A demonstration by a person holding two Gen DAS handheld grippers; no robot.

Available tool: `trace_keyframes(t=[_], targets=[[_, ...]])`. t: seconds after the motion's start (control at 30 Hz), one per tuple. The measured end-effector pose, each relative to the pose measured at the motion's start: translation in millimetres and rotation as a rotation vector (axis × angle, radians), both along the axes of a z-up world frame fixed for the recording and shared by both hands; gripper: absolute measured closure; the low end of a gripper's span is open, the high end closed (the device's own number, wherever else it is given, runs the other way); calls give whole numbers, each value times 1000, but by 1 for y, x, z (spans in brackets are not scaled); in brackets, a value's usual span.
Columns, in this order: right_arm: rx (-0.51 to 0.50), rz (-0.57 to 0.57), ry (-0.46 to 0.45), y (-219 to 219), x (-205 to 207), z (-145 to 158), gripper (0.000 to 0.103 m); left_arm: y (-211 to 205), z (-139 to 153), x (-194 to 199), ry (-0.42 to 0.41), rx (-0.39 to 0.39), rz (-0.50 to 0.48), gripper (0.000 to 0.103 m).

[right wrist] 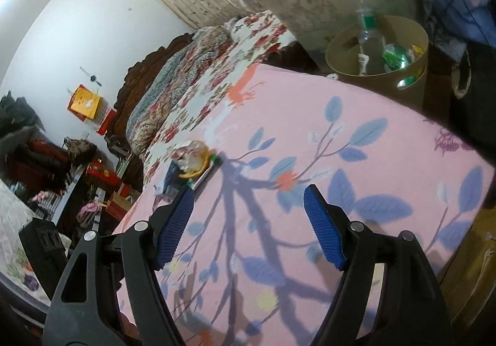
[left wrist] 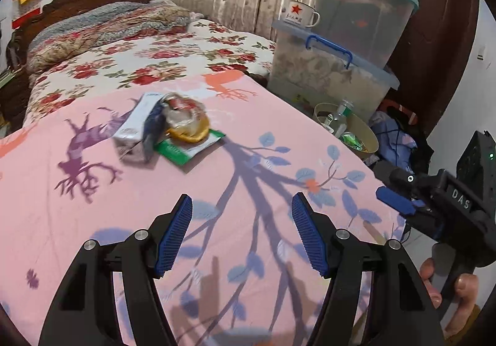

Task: Collect trash
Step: 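Return both grippers over the remaining trash on the bed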

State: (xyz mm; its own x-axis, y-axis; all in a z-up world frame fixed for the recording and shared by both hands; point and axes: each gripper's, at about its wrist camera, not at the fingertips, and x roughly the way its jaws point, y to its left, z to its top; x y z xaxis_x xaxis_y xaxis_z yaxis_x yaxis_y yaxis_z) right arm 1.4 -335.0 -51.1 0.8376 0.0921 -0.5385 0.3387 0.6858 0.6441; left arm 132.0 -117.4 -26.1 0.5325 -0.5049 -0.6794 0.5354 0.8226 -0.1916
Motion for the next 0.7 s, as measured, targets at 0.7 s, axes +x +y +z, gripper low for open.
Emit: trace_keyframes(t=[0.7], targets=[[-165,-89,50,33,-23,14,14,39,14,-36,-122,10,69,34]])
